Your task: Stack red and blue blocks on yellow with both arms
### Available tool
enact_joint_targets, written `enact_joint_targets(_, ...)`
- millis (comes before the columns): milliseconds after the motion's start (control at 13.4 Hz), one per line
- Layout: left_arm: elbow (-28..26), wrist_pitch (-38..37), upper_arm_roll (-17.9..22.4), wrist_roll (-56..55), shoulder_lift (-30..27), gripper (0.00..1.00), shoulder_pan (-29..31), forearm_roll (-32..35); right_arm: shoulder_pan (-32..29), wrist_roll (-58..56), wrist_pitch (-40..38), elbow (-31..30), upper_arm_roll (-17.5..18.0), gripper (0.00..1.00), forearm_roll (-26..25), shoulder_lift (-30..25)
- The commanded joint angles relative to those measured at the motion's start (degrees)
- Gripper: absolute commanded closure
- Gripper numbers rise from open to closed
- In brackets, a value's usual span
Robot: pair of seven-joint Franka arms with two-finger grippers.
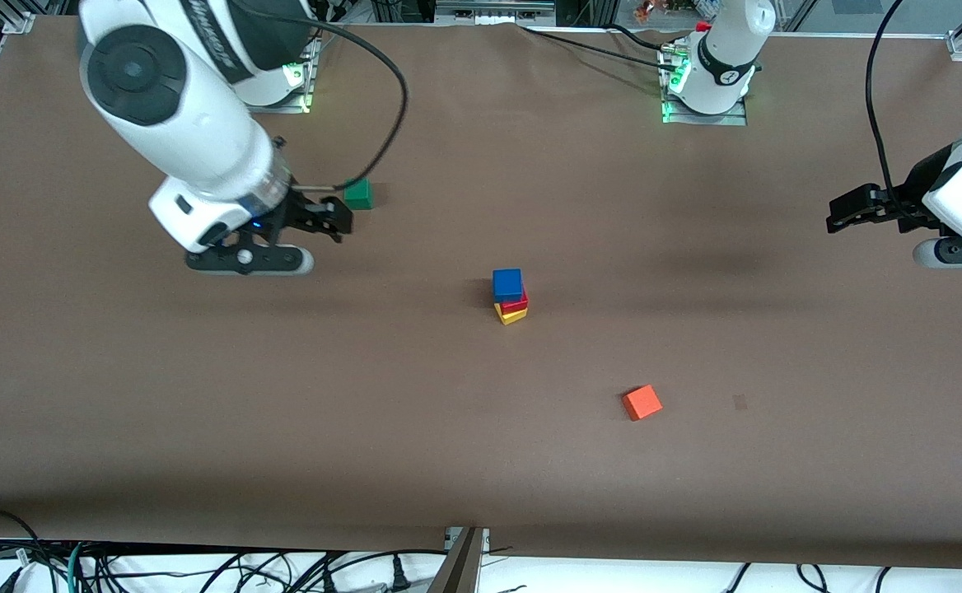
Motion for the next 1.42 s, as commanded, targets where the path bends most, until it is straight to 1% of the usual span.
enact_joint_targets(0,1.8,-0.5,0.3,0.7,0.9,0.0,0.0,-1.4,0.4,-3.5,2.3,-10.9,-3.0,0.0,1.4,-8.6)
enact_joint_targets(149,1.8,-0.5,0.4,0.7,0.9,0.0,0.0,-1.4,0.4,-7.3,2.9,-13.9,-5.4,0.0,1.4,-11.2)
enact_joint_targets(224,1.8,-0.5,0.4,0.7,0.9,0.0,0.1,-1.4,-0.3,-10.2,2.9,-13.9,-6.1,0.0,1.4,-11.5)
enact_joint_targets(373,1.8,-0.5,0.3,0.8,0.9,0.0,0.1,-1.4,-3.7,-11.8,2.1,-14.3,-4.5,0.0,1.4,-11.9)
enact_joint_targets(447,1.8,-0.5,0.3,0.7,0.9,0.0,0.0,-1.4,-5.0,-12.2,1.9,-15.5,-3.7,0.0,1.1,-13.1)
enact_joint_targets(522,1.9,-0.5,0.3,0.6,0.9,0.0,0.0,-1.4,-7.5,-12.6,2.2,-18.2,-1.6,0.0,0.8,-15.2)
enact_joint_targets(596,1.8,-0.5,0.4,0.7,0.9,0.0,0.1,-1.4,-11.4,-12.6,2.7,-21.3,2.1,0.0,0.4,-17.7)
enact_joint_targets(671,1.8,-0.5,0.4,0.7,0.9,0.0,0.1,-1.4,-14.1,-12.7,3.0,-23.1,5.0,0.0,-0.1,-19.5)
enact_joint_targets(745,1.9,-0.5,0.4,0.7,0.9,0.0,0.1,-1.4,-14.9,-12.7,3.0,-23.6,6.1,0.0,-1.1,-20.2)
enact_joint_targets(969,1.8,-0.5,0.4,0.7,0.9,0.0,0.1,-1.4,-15.0,-14.1,3.1,-22.9,5.5,0.0,-1.5,-20.1)
enact_joint_targets(1192,1.8,-0.5,0.3,0.7,0.9,0.0,0.1,-1.4,-15.0,-13.9,3.1,-20.5,5.5,0.0,-4.3,-19.0)
enact_joint_targets(1341,1.8,-0.5,0.3,0.7,0.9,0.0,0.1,-1.5,-15.0,-14.2,3.1,-18.8,5.5,0.0,-4.5,-17.8)
